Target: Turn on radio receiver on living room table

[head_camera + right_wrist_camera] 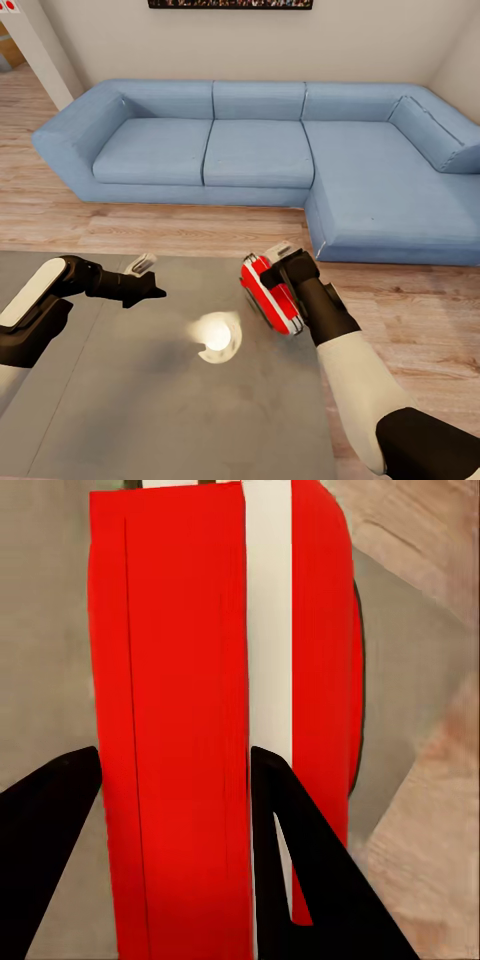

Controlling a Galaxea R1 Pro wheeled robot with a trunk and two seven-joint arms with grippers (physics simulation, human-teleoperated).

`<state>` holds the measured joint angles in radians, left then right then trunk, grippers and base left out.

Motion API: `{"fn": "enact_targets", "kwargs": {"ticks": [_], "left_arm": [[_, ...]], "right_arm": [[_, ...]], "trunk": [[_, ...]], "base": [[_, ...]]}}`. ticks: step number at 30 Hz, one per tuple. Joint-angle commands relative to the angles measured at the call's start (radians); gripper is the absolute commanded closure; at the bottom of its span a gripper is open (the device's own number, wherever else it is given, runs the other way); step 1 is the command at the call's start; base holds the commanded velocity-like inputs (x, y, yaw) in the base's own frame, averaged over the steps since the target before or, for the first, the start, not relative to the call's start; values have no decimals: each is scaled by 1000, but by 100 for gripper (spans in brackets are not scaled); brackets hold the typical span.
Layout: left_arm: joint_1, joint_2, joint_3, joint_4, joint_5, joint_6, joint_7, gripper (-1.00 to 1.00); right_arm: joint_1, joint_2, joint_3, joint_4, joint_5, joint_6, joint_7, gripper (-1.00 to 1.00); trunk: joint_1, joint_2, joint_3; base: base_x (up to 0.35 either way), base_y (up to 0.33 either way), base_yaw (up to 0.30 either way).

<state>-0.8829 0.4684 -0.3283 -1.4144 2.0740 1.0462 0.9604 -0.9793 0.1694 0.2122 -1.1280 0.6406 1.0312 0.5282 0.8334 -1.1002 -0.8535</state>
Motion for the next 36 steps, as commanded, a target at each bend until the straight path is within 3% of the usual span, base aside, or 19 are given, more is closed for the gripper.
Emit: {"fn": "enact_targets", "kwargs": {"ticks": [1, 8, 11, 12, 14, 36], "left_arm": [[0, 0, 0, 0, 0, 0, 0, 100], [-1, -1, -2, 3, -1, 0, 1, 100], [-1, -2, -3, 9, -2, 0, 1, 100], [-1, -5, -4, 18, -2, 0, 1, 100], [-1, -6, -5, 25, -2, 0, 1, 100], [-1, -7, -6, 28, -2, 0, 1, 100]], "right_arm": [[1, 0, 0, 12, -52, 16, 4, 100], [1, 1, -26, 46, -54, 16, -4, 100], [1, 2, -59, 94, -54, 9, -23, 100], [1, 4, -93, 153, -53, -40, -51, 100], [1, 5, -106, 196, -53, -62, -68, 100], [1, 5, -115, 237, -55, -93, -79, 100]], "trunk": [[0, 0, 0], [0, 0, 0], [0, 0, 0], [0, 0, 0], [0, 0, 0], [0, 0, 0]], "base": [[0, 0, 0], [0, 0, 0], [0, 0, 0], [0, 0, 0], [0, 0, 0], [0, 0, 0]]}}
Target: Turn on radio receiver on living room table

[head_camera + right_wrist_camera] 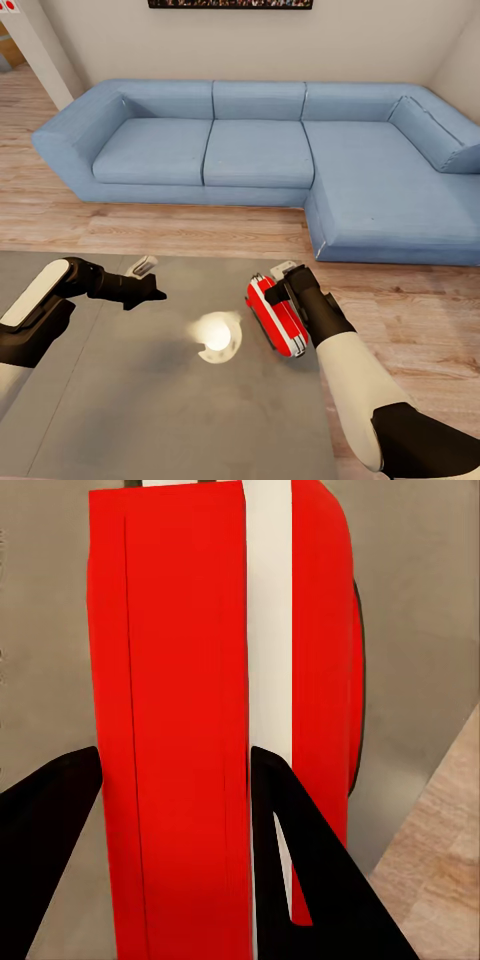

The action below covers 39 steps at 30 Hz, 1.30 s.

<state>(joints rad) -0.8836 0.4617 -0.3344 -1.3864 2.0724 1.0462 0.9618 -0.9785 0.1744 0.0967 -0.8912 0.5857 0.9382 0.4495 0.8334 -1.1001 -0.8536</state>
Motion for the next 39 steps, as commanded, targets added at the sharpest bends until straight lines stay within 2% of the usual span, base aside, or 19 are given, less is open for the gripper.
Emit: {"fn": "enact_targets", "kwargs": {"ticks": [1, 8, 9, 33, 36, 39], "left_arm": [[0, 0, 0, 0, 0, 0, 0, 100], [0, 0, 0, 0, 0, 0, 0, 100], [0, 0, 0, 0, 0, 0, 0, 100], [0, 0, 0, 0, 0, 0, 0, 100], [0, 0, 0, 0, 0, 0, 0, 100], [0, 1, 0, 0, 0, 0, 0, 100]], "right_arm": [[0, 0, 0, 2, 0, -3, 0, 100], [0, 0, -1, 4, -1, -8, 0, 100], [0, 0, -2, 5, -1, -9, 0, -100], [0, -2, -2, 4, 1, -7, 6, -100], [0, -5, -1, -8, 0, 1, 14, -100], [0, -9, 2, -65, -2, 43, 35, -100]], "trunk": [[0, 0, 0], [0, 0, 0], [0, 0, 0], [0, 0, 0], [0, 0, 0], [0, 0, 0]], "base": [[0, 0, 0], [0, 0, 0], [0, 0, 0], [0, 0, 0], [0, 0, 0], [0, 0, 0]]}}
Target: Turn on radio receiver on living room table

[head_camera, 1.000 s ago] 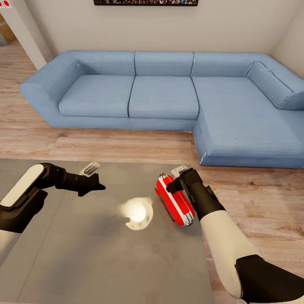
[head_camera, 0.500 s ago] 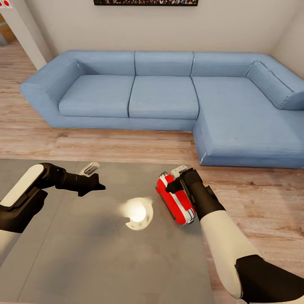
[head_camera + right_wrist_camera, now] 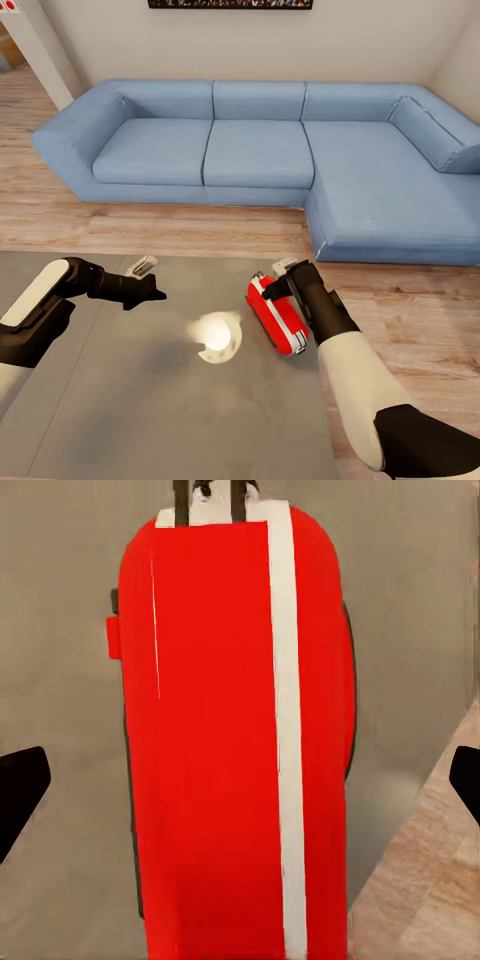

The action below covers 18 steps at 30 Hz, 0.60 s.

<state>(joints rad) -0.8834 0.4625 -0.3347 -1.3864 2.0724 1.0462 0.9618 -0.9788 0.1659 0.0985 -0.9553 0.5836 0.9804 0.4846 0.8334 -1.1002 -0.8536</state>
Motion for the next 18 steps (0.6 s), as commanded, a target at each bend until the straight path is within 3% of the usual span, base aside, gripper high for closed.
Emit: {"fn": "enact_targets", "kwargs": {"ticks": [1, 2, 7, 9, 12, 14, 18], "left_arm": [[0, 0, 0, 0, 0, 0, 0, 100], [0, 0, 0, 0, 0, 0, -1, 100], [0, 0, 0, 0, 0, 0, 0, 100], [0, -1, 0, -1, 0, 0, 0, 100], [0, -1, 0, -3, 0, 0, 0, 100], [0, -1, 0, -6, 0, 0, 0, 100], [0, 0, 0, -7, -2, 0, 0, 100]], "right_arm": [[0, -1, 4, -44, 0, 35, 15, -100], [0, -2, 8, -98, 0, 67, 33, -100], [-1, -6, 29, -364, 4, 67, 107, -100], [-1, -16, 52, -395, 3, 67, 116, -100], [-1, -56, 98, -420, 0, 67, 139, -100], [-1, -83, 125, -437, -2, 67, 196, -100], [-1, -95, 135, -456, 4, 67, 248, -100]], "trunk": [[0, 0, 0], [0, 0, 0], [0, 0, 0], [0, 0, 0], [0, 0, 0], [0, 0, 0], [0, 0, 0]], "base": [[0, 0, 0], [0, 0, 0], [0, 0, 0], [0, 0, 0], [0, 0, 0], [0, 0, 0], [-36, 0, 0]]}}
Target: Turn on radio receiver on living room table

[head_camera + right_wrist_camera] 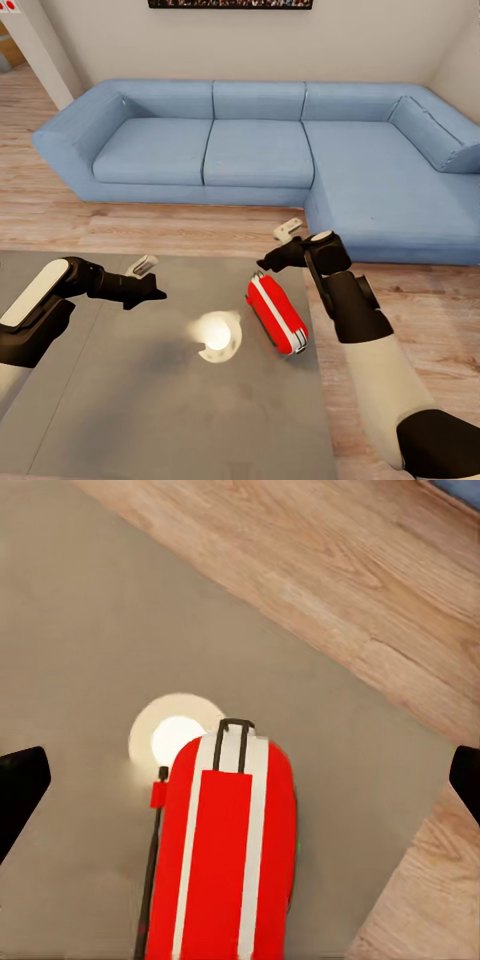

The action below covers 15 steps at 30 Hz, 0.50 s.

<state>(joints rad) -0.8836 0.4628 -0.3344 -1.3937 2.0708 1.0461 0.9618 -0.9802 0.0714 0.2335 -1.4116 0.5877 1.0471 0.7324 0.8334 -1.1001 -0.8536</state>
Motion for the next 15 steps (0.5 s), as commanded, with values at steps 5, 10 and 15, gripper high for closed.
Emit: {"fn": "enact_targets", "kwargs": {"ticks": [5, 10, 15], "left_arm": [[0, 0, 0, -6, -1, 0, 0, 100], [0, -1, 0, -7, -2, 0, 1, 100], [0, -1, 1, -7, -18, 0, 0, 100]], "right_arm": [[0, -25, 1, -2, 3, 0, 6, -100], [0, -30, 1, -3, 5, 0, 7, -100], [0, -31, 0, -3, 7, 0, 5, -100]], "trunk": [[0, 0, 0], [0, 0, 0], [0, 0, 1]], "base": [[-275, 0, 0], [-295, 0, 0], [-64, 0, 0]]}}
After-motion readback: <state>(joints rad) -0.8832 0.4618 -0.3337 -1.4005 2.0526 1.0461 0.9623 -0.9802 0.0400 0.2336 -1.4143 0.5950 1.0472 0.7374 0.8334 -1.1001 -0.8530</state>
